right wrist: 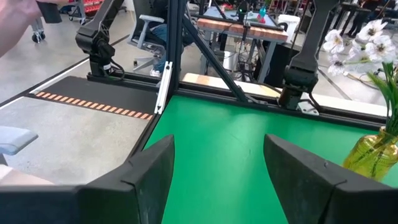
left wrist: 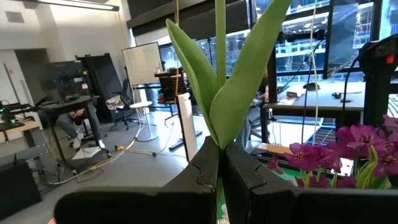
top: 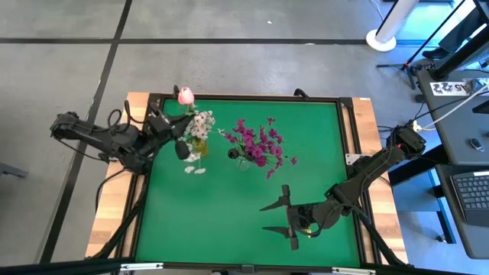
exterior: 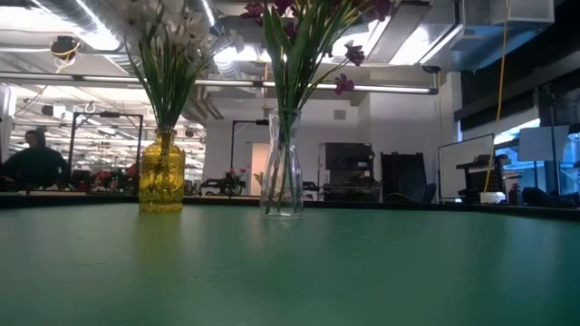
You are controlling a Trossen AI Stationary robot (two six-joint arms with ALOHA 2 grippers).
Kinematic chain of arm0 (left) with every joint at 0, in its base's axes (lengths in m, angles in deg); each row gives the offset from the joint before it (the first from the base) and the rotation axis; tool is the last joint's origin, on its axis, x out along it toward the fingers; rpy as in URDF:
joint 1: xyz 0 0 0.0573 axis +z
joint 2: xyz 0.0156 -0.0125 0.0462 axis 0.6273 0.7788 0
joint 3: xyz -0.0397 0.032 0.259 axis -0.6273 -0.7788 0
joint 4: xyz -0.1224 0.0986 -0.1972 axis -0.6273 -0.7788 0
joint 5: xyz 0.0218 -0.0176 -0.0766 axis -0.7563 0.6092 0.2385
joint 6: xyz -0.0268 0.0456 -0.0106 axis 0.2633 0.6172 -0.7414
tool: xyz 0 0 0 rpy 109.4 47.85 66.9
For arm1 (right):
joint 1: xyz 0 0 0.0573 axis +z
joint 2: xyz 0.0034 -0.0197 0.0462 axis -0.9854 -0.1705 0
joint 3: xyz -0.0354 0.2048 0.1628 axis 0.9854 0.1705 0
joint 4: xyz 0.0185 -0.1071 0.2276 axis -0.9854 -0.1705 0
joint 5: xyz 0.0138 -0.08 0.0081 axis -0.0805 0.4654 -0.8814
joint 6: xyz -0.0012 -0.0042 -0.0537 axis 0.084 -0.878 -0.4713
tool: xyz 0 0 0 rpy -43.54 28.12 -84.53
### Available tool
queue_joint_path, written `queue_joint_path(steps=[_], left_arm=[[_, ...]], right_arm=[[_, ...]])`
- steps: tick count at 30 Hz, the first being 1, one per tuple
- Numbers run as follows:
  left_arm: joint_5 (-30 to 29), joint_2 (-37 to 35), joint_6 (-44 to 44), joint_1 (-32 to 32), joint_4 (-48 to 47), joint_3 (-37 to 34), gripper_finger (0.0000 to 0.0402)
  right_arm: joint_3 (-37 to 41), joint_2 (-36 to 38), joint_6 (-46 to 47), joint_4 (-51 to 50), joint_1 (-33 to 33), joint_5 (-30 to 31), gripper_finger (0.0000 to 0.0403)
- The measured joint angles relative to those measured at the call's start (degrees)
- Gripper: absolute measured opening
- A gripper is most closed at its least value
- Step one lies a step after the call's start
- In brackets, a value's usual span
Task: Sort flowers into vase by color
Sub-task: Put the pink tulip into the yellow vase
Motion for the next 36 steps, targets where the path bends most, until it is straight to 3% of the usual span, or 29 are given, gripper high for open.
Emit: queue_joint_path(steps=[9,20,27,36], left_arm=[[1.02,-0.80,-1.70,2.20,3.99,-6.76,0.0002],[5.82,-2.49,4.63,2.60,22.66,-15.16,0.0002],[6.06,-2.32,6.28,2.59,20.46,-15.22,0.0002],[1.45,-2.51,14.41,0.27,22.50,-15.24,0.0002]], right_arm=[[-0.06,-1.00,0.97,0.22,0.00,0.00,0.0246],[-0.07,-1.14,0.95,0.00,0.00,-0.02,0.0246],[-0.07,-1.14,1.19,0.02,0.00,-0.02,0.0246],[-0.04,-1.14,1.44,0.02,0.00,-0.02,0.0246]])
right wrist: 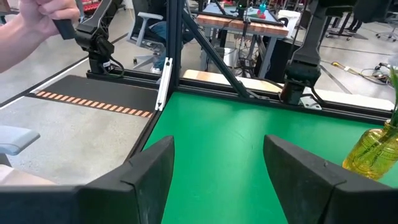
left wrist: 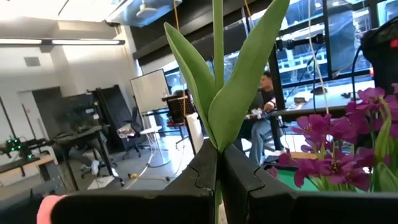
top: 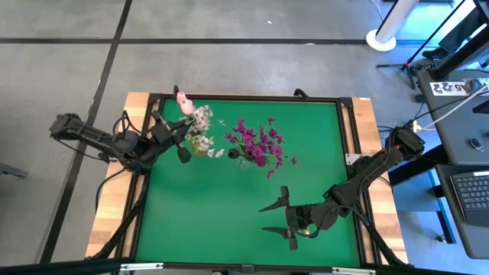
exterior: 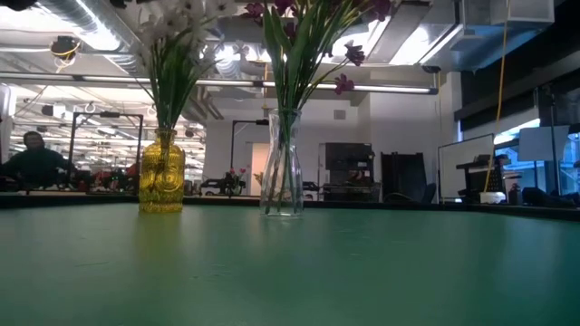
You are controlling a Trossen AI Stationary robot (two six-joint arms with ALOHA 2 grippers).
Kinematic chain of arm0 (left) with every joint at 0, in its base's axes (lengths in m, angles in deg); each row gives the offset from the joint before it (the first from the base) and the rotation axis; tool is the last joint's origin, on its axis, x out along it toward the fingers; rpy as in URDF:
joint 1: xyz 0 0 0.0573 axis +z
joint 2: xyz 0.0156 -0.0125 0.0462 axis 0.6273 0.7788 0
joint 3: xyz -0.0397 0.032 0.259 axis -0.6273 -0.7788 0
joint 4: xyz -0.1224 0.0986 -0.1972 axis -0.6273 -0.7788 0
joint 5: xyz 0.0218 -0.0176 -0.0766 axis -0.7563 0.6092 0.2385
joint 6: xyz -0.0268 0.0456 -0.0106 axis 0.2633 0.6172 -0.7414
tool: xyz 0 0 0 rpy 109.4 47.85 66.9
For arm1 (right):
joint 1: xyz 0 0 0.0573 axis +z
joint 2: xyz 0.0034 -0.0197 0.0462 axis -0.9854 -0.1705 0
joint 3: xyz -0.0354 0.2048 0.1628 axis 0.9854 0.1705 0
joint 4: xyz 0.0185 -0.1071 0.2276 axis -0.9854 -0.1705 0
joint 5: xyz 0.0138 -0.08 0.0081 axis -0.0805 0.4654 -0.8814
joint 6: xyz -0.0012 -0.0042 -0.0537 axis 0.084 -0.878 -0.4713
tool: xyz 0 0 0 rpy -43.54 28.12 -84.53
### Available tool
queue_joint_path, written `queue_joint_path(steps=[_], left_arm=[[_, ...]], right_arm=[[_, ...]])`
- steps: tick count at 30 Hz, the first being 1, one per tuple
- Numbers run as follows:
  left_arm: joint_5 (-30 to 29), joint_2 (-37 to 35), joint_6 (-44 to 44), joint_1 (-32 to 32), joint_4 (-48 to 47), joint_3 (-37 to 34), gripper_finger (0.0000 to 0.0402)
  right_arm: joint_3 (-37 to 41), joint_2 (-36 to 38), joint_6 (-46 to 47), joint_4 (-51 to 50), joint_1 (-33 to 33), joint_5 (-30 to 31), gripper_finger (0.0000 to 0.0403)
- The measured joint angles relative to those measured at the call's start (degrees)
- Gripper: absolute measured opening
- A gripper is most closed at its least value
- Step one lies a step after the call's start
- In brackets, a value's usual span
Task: Sort flowers into vase by color
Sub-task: Put the pink tulip into the yellow vase
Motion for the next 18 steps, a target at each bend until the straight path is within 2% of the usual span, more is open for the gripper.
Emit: queue_joint_path(steps=[5,12,18], left_arm=[[0.01,0.11,0.67,-1.06,-0.47,0.00,0.0002],[0.98,0.24,-3.69,-1.09,-4.63,-0.11,0.0002],[1.04,0.24,-7.38,-1.09,-4.47,-2.88,0.0002]], right_arm=[[0.00,0.00,0.04,0.03,0.00,0.00,0.0246],[0.02,0.00,0.11,0.37,0.00,0.00,0.0246],[0.02,0.00,0.11,0.39,0.00,0.00,0.0246]])
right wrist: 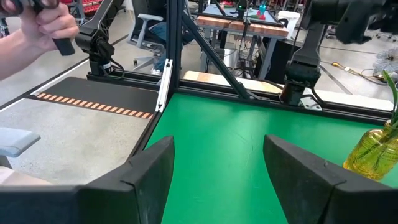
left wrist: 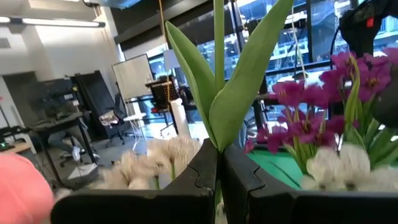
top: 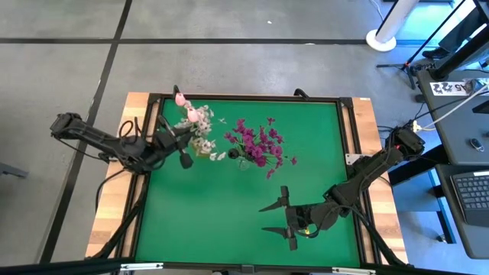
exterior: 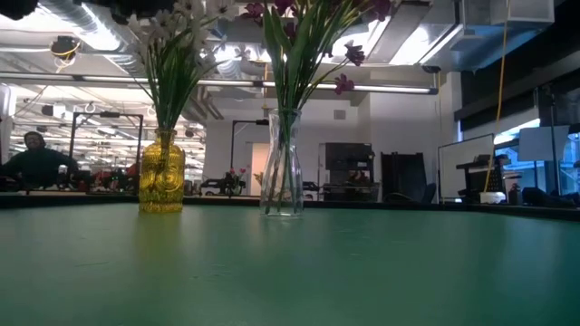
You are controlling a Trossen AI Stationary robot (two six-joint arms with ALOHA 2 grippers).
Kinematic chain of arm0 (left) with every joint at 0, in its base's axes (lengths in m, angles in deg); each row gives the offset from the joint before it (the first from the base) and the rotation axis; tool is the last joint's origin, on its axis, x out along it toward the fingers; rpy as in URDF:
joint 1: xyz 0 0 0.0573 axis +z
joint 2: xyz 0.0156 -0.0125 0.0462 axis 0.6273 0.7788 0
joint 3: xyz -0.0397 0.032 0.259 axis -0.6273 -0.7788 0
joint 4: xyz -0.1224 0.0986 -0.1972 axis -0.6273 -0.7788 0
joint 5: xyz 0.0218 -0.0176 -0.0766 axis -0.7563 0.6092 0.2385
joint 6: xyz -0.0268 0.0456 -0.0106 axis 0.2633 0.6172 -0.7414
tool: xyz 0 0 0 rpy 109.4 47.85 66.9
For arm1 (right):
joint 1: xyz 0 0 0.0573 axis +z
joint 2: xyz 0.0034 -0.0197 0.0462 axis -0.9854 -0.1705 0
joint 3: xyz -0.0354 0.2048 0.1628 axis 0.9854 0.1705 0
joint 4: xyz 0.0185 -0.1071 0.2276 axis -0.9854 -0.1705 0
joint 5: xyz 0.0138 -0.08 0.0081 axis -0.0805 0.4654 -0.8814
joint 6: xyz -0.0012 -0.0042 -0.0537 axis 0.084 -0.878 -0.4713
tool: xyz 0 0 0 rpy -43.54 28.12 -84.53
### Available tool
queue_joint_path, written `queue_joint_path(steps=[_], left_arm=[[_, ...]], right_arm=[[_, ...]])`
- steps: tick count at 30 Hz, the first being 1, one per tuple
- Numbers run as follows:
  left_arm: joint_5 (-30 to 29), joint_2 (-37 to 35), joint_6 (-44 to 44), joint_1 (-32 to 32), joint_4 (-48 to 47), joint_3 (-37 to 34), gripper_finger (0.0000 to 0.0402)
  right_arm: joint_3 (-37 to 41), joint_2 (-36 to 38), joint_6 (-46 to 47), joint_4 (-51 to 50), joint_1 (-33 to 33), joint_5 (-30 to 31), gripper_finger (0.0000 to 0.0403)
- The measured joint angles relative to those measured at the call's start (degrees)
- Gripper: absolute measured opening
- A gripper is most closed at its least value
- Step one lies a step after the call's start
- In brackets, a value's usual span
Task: Sort flowers into vase by color
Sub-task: Put the pink tulip into the yellow vase
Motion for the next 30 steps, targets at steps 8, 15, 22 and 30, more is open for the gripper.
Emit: queue_joint_path(steps=[8,15,22,30], left_arm=[[-0.24,0.00,-5.38,0.02,0.13,-4.07,0.0002],[-0.57,0.00,-8.50,0.02,0.04,-6.13,0.0002],[-2.20,0.00,-8.90,0.02,-0.03,-6.15,0.0002],[-3.85,-0.17,-8.39,-0.02,-0.61,-6.17,0.0008]], right_arm=[[0.00,0.00,-0.02,0.02,0.00,0.00,0.0246],[0.00,0.00,-0.02,0.13,0.00,0.00,0.0246],[0.00,0.00,-0.02,0.11,0.00,0.00,0.0246],[0.00,0.00,0.11,0.07,0.02,0.00,0.0246]])
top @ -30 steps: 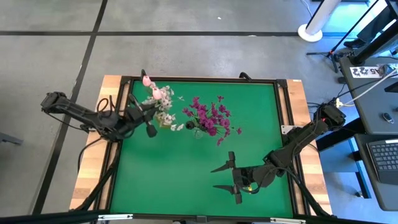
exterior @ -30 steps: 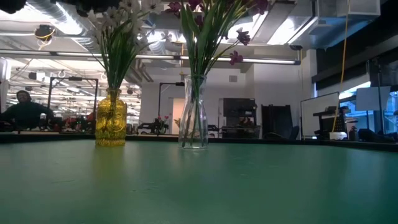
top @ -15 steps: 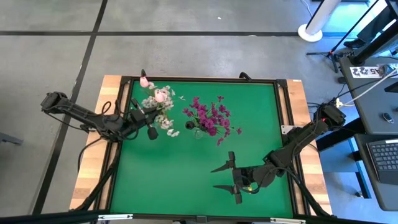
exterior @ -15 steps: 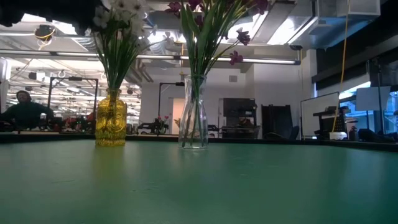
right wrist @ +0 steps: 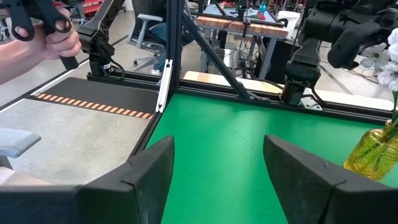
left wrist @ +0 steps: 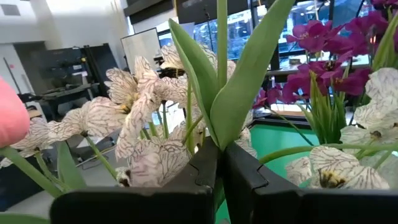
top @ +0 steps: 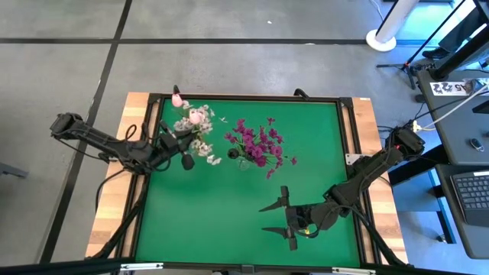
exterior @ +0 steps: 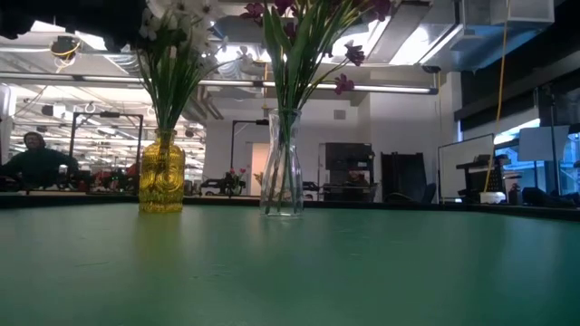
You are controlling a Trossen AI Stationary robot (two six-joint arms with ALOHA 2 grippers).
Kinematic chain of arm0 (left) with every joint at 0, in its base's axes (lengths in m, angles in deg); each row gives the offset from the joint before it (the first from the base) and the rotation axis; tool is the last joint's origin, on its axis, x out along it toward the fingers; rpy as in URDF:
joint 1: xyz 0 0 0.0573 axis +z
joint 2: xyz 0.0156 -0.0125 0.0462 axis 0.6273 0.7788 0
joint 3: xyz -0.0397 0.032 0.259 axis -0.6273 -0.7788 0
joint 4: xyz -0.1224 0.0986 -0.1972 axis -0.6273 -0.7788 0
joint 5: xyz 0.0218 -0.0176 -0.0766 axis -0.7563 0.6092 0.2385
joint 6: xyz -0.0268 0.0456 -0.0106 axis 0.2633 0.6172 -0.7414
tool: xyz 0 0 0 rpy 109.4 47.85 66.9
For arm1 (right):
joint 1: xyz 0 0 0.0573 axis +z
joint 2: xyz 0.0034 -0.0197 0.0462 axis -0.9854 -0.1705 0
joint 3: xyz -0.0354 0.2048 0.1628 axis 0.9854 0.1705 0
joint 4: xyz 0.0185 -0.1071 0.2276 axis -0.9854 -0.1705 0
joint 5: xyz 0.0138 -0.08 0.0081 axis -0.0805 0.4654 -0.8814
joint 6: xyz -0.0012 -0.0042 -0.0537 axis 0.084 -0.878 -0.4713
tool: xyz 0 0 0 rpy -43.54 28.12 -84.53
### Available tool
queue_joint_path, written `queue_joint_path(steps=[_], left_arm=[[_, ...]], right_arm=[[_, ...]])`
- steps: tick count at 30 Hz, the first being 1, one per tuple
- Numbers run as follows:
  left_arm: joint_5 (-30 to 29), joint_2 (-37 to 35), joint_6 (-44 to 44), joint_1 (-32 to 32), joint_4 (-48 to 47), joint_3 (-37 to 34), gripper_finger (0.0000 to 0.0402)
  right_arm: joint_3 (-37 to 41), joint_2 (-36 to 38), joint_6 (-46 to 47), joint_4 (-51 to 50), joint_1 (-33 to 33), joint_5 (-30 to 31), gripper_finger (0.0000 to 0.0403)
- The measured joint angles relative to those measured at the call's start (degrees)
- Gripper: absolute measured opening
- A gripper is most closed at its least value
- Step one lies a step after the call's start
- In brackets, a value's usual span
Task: Sort flowers into vase by color
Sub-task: Put the pink tulip into the yellow vase
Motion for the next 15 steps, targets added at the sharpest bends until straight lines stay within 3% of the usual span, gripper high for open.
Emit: queue_joint_path(steps=[6,15], left_arm=[[-2.09,0.00,-0.01,-1.11,-1.57,0.00,0.0063],[-12.13,-0.02,1.92,-6.90,-1.56,0.02,0.0177]], right_arm=[[0.00,0.00,0.05,0.00,0.00,0.00,0.0246],[0.00,0.00,0.12,0.20,0.00,0.00,0.0246]])
